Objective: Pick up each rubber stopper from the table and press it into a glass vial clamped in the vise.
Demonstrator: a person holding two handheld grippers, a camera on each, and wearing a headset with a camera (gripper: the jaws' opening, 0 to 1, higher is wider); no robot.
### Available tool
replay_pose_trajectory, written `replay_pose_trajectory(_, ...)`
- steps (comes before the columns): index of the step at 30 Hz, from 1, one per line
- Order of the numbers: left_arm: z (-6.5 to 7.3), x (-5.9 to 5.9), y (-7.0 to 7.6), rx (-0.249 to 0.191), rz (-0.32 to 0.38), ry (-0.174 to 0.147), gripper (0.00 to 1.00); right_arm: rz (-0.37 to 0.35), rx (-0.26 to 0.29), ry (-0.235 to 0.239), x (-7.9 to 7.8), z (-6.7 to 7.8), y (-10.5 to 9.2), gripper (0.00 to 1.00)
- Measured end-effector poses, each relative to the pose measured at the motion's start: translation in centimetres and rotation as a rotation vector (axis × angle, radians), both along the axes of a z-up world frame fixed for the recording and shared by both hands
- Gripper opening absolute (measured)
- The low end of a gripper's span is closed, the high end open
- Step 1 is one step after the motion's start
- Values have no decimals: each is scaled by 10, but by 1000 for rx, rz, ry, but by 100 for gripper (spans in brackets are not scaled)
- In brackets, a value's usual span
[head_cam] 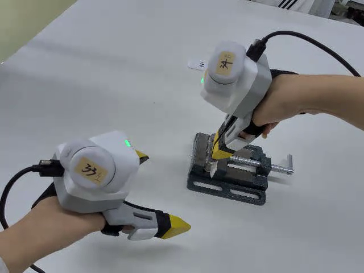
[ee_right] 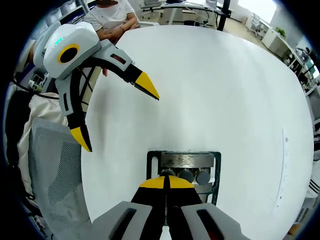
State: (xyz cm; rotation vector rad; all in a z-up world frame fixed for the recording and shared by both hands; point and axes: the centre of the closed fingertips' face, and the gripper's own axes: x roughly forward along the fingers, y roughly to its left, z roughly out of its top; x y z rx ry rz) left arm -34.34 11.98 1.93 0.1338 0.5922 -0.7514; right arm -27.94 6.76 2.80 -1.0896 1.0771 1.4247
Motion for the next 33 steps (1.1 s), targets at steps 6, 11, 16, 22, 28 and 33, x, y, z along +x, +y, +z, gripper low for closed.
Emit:
replay_pose_trajectory(6, 2, 2, -1, -5, 2, -5, 87, 10, -38, -18, 1, -1, 4, 0)
replay_pose_trajectory(11, 1, 2, -1, -4, 2, -5, 87, -37, -42, 3, 0, -2, 1, 0)
replay_pose_trajectory(16, 0, 2, -1, -3, 2, -2, 87, -97, -23, 43, 1, -2, 1, 0)
replay_pose_trajectory(22, 2, 2, -3, -5, 0, -6, 87, -61, -31, 4, -1, -3, 2, 0)
replay_pose_trajectory(28, 9, 2, -6, -6, -5, -19, 87, -42, -46, -13, -5, -2, 3, 0)
replay_pose_trajectory(33, 17, 3, -7, -3, -6, -31, 87, -36, -60, -15, -4, -2, 3, 0)
